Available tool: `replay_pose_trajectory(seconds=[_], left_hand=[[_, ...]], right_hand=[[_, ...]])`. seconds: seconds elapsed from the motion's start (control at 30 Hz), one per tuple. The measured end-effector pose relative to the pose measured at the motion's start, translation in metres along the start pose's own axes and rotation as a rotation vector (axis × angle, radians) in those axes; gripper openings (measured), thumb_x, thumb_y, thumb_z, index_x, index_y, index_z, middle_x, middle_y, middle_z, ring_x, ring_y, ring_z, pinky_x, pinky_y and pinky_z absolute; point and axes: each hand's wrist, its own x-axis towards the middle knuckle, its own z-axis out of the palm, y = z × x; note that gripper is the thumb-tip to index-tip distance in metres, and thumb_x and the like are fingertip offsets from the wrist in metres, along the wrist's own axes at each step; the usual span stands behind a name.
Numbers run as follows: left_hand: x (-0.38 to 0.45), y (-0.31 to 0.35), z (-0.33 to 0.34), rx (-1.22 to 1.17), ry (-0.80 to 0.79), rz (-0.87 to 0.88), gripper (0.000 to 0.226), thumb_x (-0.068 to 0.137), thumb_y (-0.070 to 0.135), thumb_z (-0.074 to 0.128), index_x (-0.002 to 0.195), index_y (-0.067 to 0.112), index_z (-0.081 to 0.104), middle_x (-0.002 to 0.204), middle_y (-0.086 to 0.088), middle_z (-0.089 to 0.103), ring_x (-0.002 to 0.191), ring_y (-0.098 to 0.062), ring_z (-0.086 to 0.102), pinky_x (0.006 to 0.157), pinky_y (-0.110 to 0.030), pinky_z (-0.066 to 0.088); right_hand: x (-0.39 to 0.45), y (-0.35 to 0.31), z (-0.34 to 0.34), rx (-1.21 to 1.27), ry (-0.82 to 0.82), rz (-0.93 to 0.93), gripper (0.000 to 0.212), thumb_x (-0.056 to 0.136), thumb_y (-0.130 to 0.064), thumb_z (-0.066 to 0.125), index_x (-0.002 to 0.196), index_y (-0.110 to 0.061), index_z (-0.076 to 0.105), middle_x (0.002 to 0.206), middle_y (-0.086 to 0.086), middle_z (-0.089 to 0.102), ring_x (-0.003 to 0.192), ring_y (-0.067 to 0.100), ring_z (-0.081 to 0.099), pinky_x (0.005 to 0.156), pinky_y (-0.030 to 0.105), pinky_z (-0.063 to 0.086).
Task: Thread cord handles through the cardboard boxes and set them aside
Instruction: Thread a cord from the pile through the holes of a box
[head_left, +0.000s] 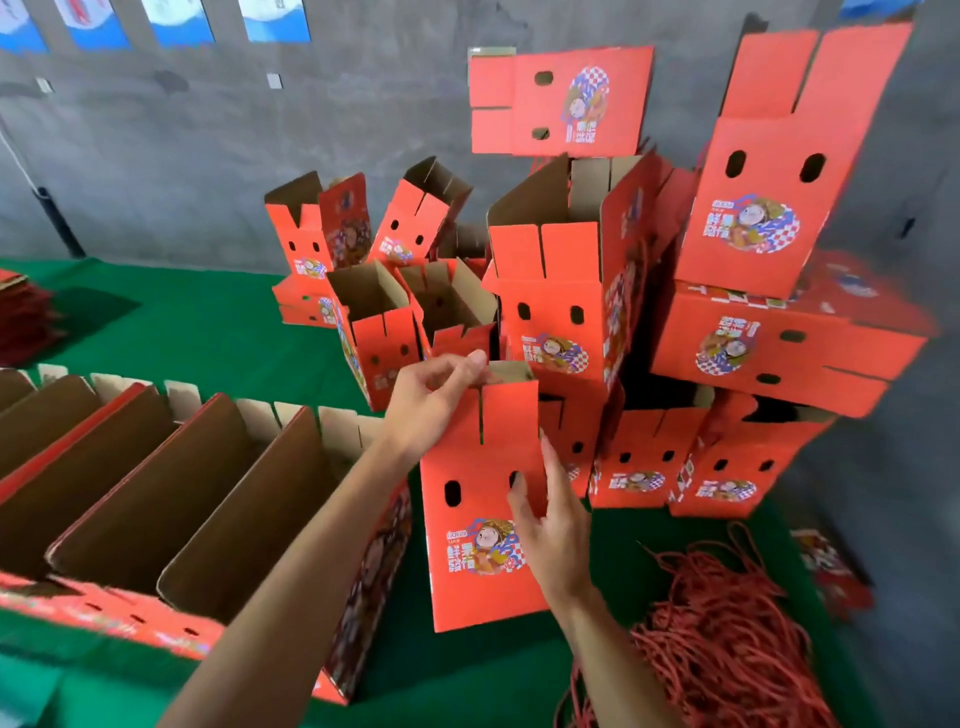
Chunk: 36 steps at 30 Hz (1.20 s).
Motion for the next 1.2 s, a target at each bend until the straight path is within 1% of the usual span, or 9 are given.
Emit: replay_pose_trajectory(seconds=[0.17, 0.3, 0.4, 0.53, 0.63, 0.73, 0.87, 1.0, 1.2], left_hand=[[-0.014, -0.008, 0.011, 0.236, -0.221, 0.033, 0.028, 0.097, 0.037, 0.068, 0.083, 0.016, 0.079, 0.083, 0.007, 0.077, 0.078, 0.004, 0.064, 0.073, -0.02, 0.048], [-0.006, 0.004, 0.018, 0.616, -0.419, 0.019, 0.051, 0.09, 0.075, 0.05, 0.074, 0.031, 0.072, 0.072, 0.008, 0.071, 0.072, -0.001, 0.065, 0.072, -0.032, 0.049], [0.007, 0.002, 0.035, 0.972, -0.495, -0.171, 0.074, 0.088, 0.085, 0.034, 0.088, 0.018, 0.065, 0.087, -0.002, 0.069, 0.088, -0.023, 0.068, 0.085, -0.041, 0.053], [0.005, -0.014, 0.056, 0.615, -0.629, -0.612, 0.053, 0.094, 0.057, 0.057, 0.127, 0.016, 0.056, 0.119, -0.013, 0.061, 0.088, -0.037, 0.072, 0.065, -0.045, 0.065], [-0.003, -0.029, 0.059, 0.486, -0.683, -0.728, 0.043, 0.091, 0.033, 0.054, 0.129, 0.014, 0.059, 0.128, -0.018, 0.064, 0.083, -0.041, 0.076, 0.067, -0.048, 0.064], [-0.017, -0.047, 0.063, 0.375, -0.656, -0.779, 0.045, 0.089, 0.024, 0.047, 0.131, 0.013, 0.06, 0.121, -0.018, 0.07, 0.088, -0.04, 0.076, 0.069, -0.05, 0.065], [-0.028, -0.061, 0.068, 0.276, -0.493, -0.775, 0.041, 0.095, 0.015, 0.038, 0.13, 0.008, 0.057, 0.108, -0.021, 0.073, 0.088, -0.042, 0.074, 0.061, -0.05, 0.064], [-0.029, -0.054, 0.068, 0.376, -0.584, -0.786, 0.035, 0.1, 0.016, 0.038, 0.124, 0.004, 0.06, 0.105, -0.023, 0.074, 0.08, -0.042, 0.076, 0.064, -0.05, 0.064], [-0.042, -0.042, 0.069, 0.491, -0.821, -0.897, 0.029, 0.101, 0.007, 0.044, 0.127, 0.0, 0.056, 0.111, -0.025, 0.071, 0.084, -0.042, 0.076, 0.071, -0.051, 0.064]], right_hand=[[-0.044, 0.009, -0.003, -0.06, -0.019, 0.085, 0.055, 0.107, -0.043, 0.047, 0.157, -0.023, 0.037, 0.157, -0.002, 0.048, 0.141, 0.01, 0.05, 0.11, 0.023, 0.046], [-0.067, 0.014, -0.007, -0.122, -0.024, 0.034, 0.049, 0.103, -0.046, 0.052, 0.139, -0.015, 0.042, 0.129, 0.008, 0.062, 0.105, 0.023, 0.07, 0.08, 0.035, 0.06], [-0.086, 0.009, -0.005, -0.175, -0.123, 0.048, 0.046, 0.1, -0.057, 0.052, 0.125, -0.019, 0.043, 0.114, 0.005, 0.064, 0.085, 0.025, 0.072, 0.065, 0.036, 0.058], [-0.108, 0.011, -0.004, -0.224, -0.21, 0.055, 0.046, 0.099, -0.061, 0.051, 0.116, -0.018, 0.048, 0.104, -0.007, 0.06, 0.078, 0.016, 0.066, 0.062, 0.028, 0.05], [-0.126, 0.021, -0.016, -0.285, -0.307, 0.061, 0.041, 0.101, -0.06, 0.046, 0.118, -0.023, 0.053, 0.084, -0.025, 0.046, 0.065, 0.008, 0.058, 0.057, 0.016, 0.04], [-0.147, 0.04, -0.031, -0.344, -0.38, 0.112, 0.025, 0.106, -0.046, 0.044, 0.116, -0.027, 0.058, 0.079, -0.021, 0.056, 0.062, 0.009, 0.062, 0.054, 0.022, 0.043], [-0.169, 0.072, -0.057, -0.63, -0.324, 0.404, 0.021, 0.104, -0.023, 0.056, 0.12, -0.016, 0.067, 0.115, 0.001, 0.071, 0.088, 0.027, 0.074, 0.068, 0.039, 0.056], [-0.177, 0.087, -0.081, -0.835, -0.584, 0.717, 0.034, 0.104, -0.039, 0.053, 0.132, -0.021, 0.059, 0.134, 0.003, 0.059, 0.109, 0.027, 0.069, 0.085, 0.037, 0.052], [-0.153, 0.088, -0.077, -0.825, -0.516, 0.985, 0.057, 0.095, -0.068, 0.054, 0.092, -0.012, 0.063, 0.084, 0.005, 0.069, 0.077, 0.026, 0.069, 0.063, 0.03, 0.053]])
